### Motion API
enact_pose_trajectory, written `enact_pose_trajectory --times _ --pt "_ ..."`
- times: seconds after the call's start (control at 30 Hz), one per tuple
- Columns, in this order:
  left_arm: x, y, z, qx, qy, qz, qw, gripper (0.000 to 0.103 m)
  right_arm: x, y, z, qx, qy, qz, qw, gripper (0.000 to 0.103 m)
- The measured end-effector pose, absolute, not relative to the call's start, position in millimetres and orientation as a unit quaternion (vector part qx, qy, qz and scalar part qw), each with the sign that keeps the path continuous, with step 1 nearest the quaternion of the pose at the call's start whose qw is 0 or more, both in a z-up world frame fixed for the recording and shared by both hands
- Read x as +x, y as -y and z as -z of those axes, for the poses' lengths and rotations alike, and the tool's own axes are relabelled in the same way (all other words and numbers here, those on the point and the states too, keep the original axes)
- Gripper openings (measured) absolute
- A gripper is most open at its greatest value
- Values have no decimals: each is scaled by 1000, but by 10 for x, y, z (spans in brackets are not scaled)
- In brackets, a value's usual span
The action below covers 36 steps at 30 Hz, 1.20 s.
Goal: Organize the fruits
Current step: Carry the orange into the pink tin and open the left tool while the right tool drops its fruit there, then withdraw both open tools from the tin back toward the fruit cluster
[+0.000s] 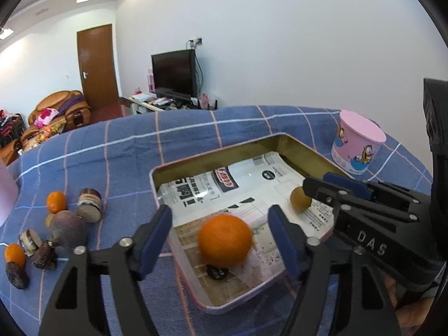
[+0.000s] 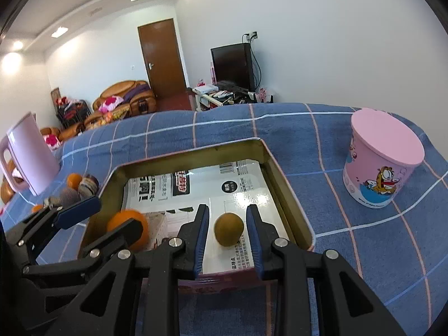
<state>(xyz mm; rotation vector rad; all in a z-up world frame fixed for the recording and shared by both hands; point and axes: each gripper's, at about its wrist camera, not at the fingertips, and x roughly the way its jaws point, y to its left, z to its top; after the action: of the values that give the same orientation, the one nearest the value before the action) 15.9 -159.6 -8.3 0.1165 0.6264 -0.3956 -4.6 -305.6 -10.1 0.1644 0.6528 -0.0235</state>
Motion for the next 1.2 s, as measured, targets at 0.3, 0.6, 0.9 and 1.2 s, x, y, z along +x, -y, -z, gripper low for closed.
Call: enact_pose_trajectory --times 0.3,0.6,0.9,1.2 --pt "89 1436 -65 34 -262 169 950 103 -275 3124 -92 92 -226 41 969 65" --pt "25 1172 -80 52 -214 86 972 103 -408 3087 -196 48 -156 118 979 74" --pt "-95 966 -115 44 -181 61 981 103 -634 3030 -242 39 -123 160 979 74" --pt "-239 880 -119 46 -180 79 979 103 -796 2997 -229 69 -133 179 972 74"
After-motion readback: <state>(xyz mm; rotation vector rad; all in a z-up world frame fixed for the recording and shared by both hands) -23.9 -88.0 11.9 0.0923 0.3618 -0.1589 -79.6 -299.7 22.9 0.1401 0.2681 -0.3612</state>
